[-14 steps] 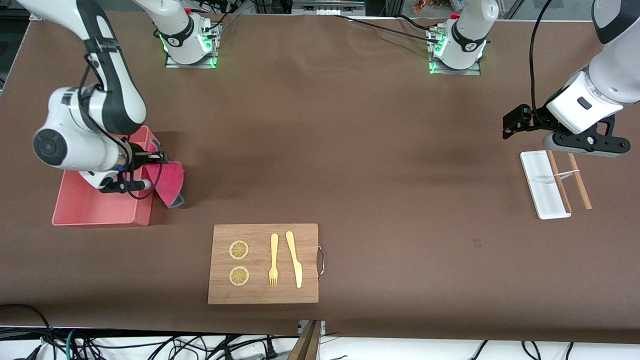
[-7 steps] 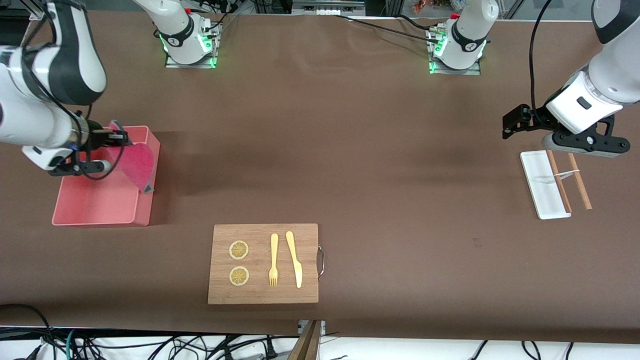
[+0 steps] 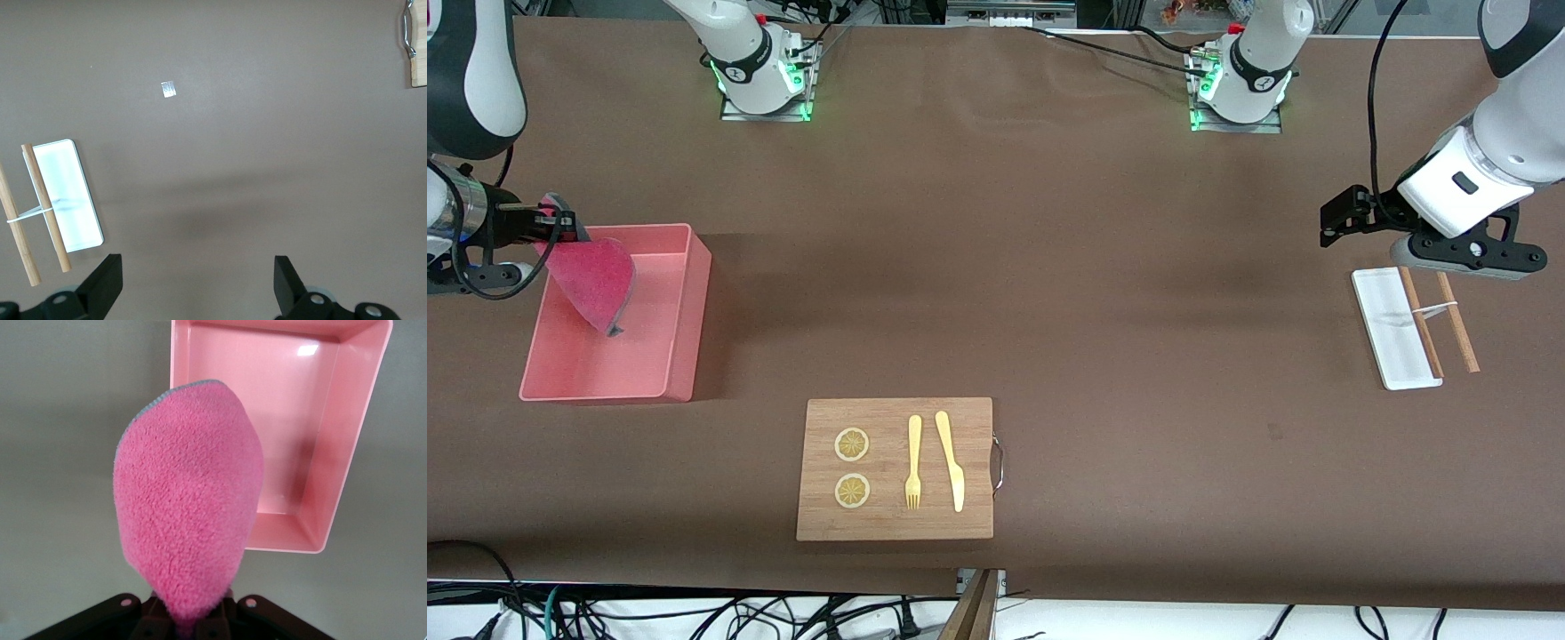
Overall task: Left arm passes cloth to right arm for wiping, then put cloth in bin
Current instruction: 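Move the cloth over the pink bin with the right gripper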
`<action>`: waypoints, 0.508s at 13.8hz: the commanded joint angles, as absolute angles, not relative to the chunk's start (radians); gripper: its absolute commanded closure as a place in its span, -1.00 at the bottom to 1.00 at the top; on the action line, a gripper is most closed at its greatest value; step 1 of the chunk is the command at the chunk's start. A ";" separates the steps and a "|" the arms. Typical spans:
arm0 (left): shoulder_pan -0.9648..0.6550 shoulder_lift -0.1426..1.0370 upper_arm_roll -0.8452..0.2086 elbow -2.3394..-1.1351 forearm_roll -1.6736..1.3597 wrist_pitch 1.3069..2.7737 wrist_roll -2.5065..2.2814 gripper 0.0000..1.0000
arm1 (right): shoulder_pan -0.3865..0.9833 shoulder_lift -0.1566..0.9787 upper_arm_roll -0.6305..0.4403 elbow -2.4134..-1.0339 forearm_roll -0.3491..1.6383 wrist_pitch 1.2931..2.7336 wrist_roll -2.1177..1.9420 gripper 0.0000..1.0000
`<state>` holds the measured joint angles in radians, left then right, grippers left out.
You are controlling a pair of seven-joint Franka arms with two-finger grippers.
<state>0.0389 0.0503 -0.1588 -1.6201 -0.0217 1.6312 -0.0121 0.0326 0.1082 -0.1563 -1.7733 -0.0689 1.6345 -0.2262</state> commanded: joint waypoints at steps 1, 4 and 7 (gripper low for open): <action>0.037 0.063 -0.161 -1.595 -0.023 1.626 -0.002 -1.00 | 0.028 0.072 -0.166 -1.807 -0.083 1.664 -0.241 0.89; 0.037 0.061 -0.160 -1.595 -0.025 1.624 -0.002 -1.00 | 0.028 0.026 -0.167 -1.923 -0.083 1.814 -0.247 0.89; 0.037 0.061 -0.160 -1.595 -0.025 1.624 -0.002 -1.00 | 0.028 0.006 -0.178 -2.032 -0.083 1.960 -0.265 0.86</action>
<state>0.0389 0.0503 -0.1589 -1.6201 -0.0217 1.6312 -0.0121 0.0313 0.0617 -0.1716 -1.9326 -0.0692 1.8791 -0.2437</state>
